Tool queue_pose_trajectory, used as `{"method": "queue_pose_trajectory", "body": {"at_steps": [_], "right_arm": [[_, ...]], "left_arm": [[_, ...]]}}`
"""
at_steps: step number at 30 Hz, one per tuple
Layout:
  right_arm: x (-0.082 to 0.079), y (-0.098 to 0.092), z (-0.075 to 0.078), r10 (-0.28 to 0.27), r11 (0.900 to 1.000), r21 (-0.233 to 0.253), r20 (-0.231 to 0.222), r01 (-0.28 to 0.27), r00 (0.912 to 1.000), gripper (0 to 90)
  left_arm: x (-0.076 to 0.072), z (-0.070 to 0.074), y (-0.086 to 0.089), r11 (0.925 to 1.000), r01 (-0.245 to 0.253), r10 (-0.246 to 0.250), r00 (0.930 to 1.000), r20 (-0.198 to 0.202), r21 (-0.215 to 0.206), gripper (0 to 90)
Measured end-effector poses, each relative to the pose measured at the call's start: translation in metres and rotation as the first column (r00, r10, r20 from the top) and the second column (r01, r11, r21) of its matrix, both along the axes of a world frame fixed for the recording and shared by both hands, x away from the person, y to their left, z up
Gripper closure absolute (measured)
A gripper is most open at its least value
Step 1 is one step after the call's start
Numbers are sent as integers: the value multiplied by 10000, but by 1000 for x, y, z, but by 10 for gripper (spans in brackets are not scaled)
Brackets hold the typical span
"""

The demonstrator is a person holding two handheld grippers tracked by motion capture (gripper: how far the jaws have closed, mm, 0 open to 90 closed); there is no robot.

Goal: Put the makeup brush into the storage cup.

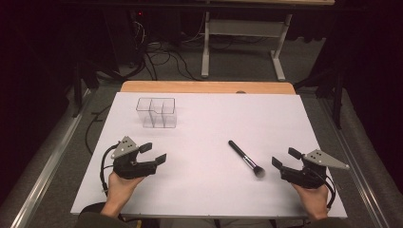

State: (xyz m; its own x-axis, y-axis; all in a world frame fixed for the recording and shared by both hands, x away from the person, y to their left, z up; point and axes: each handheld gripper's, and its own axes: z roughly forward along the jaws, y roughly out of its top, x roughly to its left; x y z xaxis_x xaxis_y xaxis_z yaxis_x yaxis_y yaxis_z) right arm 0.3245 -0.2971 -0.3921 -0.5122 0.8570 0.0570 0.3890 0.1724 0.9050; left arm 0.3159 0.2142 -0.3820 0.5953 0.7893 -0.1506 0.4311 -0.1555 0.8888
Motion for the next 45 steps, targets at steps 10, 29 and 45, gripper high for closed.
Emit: {"method": "queue_pose_trajectory", "body": {"at_steps": [10, 29, 45], "right_arm": [[-2, -1, 0, -56, 10000, -49, -44, 56, 10000, 259], [-3, -4, 0, -146, 9999, 56, -5, 146, 9999, 259], [-2, 0, 4, 13, 10000, 56, 50, -13, 10000, 253]], "left_arm": [[2, 0, -3, 9999, 90, -90, 10000, -4, 50, 289], [3, 0, -4, 9998, 156, -155, 9999, -26, 100, 289], [3, -1, -5, 9997, 185, -184, 9998, -65, 151, 290]]}}
